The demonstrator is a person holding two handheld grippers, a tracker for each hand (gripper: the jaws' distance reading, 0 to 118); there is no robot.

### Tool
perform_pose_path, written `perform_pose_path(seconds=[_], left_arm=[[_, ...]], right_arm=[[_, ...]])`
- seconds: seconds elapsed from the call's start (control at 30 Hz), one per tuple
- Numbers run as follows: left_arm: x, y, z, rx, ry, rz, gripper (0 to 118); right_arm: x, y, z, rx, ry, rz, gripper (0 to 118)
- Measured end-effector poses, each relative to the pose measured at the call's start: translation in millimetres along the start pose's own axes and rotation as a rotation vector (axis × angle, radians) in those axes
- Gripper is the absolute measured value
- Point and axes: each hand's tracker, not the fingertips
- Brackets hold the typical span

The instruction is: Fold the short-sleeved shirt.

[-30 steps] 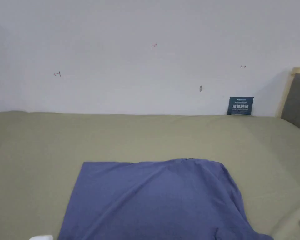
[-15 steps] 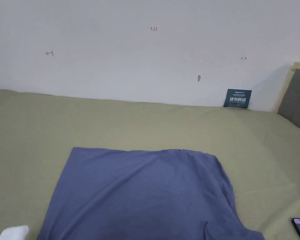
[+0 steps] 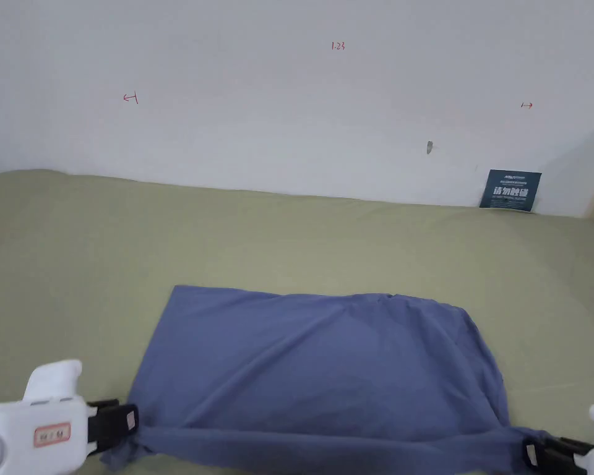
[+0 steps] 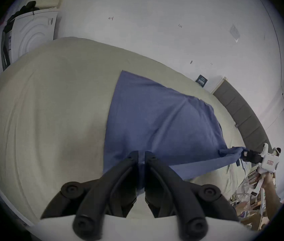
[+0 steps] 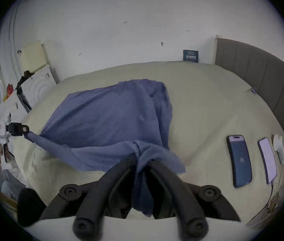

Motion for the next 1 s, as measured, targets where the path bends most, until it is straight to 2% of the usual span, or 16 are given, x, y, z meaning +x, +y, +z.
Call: perform_pose_path(seconds=[0.17,0.27,0.37,0.5,0.53,0.57,0.6,0.63,0.67,0.73,0.8,0.97,1.0], left_arm=[[13.6,47.6,-40.9,-0.029,0.033,-0.032,8],[14.1,69.2,-69.4,-0.063,0.051,-0.043,8],[15.0,80.4,-96.2,-0.111,0.086,-0.07,8],[6.9,89.6,-120.1,-0.131,0.082,-0.025,8],[6.8,90.1,-123.5,-0.126,0.081,-0.024,15],[6.6,90.6,-125.2,-0.124,0.079,-0.023,32],[8.4,90.4,-126.1,-0.115,0.08,-0.028,60],[10.9,90.8,-125.6,-0.109,0.099,-0.042,87],[12.7,91.3,-123.2,-0.117,0.124,-0.052,90],[3.1,96.2,-112.9,-0.105,0.101,-0.058,89],[3.9,95.0,-89.0,-0.083,0.079,-0.053,89],[10.8,59.2,-15.7,0.028,0.12,-0.057,88],[11.2,47.2,-5.6,0.034,0.118,-0.038,87]], right_arm=[[6.6,49.5,-55.4,-0.073,-0.004,0.012,8],[12.7,68.9,-92.8,-0.169,-0.033,-0.032,8],[16.3,78.4,-114.5,-0.165,-0.044,-0.04,8],[19.9,82.8,-137.5,-0.219,-0.042,-0.076,8],[18.1,82.4,-138.6,-0.217,-0.046,-0.074,16],[18.0,81.8,-140.7,-0.214,-0.05,-0.074,34],[17.9,81.2,-142.1,-0.207,-0.061,-0.085,64],[17.2,81.4,-141.0,-0.197,-0.085,-0.096,100],[17.6,79.7,-138.1,-0.185,-0.102,-0.106,108],[19.3,75.4,-119.8,-0.103,-0.053,-0.137,110],[17.3,71.4,-93.4,-0.006,-0.007,-0.135,108],[-6.8,43.8,-35.1,0.059,-0.084,-0.03,107],[-12.2,35.8,-27.6,0.048,-0.097,-0.017,104]])
